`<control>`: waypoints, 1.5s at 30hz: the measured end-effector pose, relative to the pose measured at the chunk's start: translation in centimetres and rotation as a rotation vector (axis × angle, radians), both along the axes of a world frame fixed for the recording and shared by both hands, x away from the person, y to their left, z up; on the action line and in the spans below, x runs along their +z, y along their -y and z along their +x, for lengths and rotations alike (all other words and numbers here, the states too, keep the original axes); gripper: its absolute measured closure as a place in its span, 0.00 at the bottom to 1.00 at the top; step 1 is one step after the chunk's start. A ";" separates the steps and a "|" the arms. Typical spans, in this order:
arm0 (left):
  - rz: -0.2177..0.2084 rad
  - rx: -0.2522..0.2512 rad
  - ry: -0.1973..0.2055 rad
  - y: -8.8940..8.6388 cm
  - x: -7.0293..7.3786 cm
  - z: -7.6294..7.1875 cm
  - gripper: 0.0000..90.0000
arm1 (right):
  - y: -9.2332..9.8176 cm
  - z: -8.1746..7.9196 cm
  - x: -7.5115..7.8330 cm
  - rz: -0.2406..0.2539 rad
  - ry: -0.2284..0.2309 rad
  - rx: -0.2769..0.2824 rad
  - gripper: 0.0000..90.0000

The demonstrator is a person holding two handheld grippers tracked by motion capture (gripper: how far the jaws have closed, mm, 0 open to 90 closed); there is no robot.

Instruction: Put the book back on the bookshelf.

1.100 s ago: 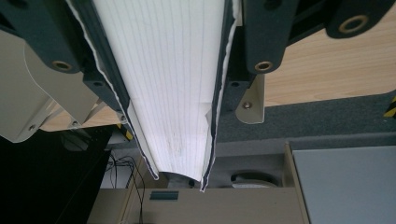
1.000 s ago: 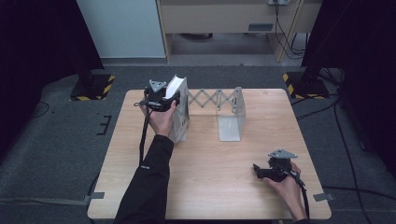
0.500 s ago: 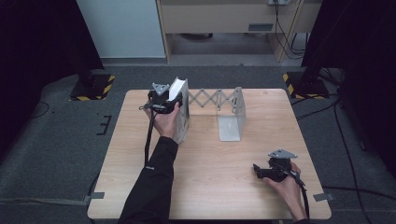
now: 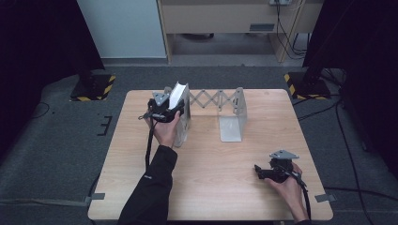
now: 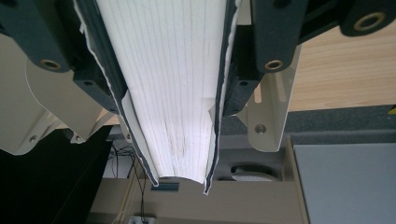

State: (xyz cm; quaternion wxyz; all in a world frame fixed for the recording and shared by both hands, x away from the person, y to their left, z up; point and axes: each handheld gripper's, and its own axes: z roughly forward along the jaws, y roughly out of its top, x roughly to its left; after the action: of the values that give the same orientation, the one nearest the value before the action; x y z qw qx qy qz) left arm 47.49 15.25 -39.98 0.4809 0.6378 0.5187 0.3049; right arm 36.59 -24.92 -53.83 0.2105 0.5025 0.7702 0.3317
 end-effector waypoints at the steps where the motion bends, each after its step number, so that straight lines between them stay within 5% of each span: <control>1: 0.003 -0.005 0.002 0.0 0.0 0.0 0.48 | 0.0 0.0 0.0 0.000 0.000 0.000 0.12; 6: -0.027 -0.048 0.031 -0.8 -0.1 -0.9 0.40 | 0.0 0.0 0.0 0.000 0.000 0.000 0.12; 10: -0.004 -0.070 0.024 -1.5 -0.1 -2.0 0.36 | 0.0 0.0 0.0 0.000 0.000 0.000 0.12; 18: 0.001 -0.127 -0.050 -2.5 -2.6 -4.4 0.35 | 0.0 0.0 0.0 0.000 0.000 0.000 0.12; 23: 0.051 -0.139 -0.118 -2.5 -5.3 -4.7 0.41 | 0.0 0.0 0.0 0.000 0.000 0.000 0.12; 27: 0.046 -0.128 -0.109 -2.9 -6.1 -4.6 0.53 | 0.0 0.0 0.0 0.000 0.000 0.000 0.12; 45: 0.019 -0.087 -0.071 -1.0 -6.8 -3.8 0.52 | 0.0 0.0 0.0 0.000 0.000 0.000 0.12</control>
State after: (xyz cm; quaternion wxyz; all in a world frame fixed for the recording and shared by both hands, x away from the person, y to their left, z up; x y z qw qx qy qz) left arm 43.65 16.29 -46.81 0.4690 0.6745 0.5044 0.2659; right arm 36.59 -24.92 -53.83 0.2104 0.5025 0.7701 0.3318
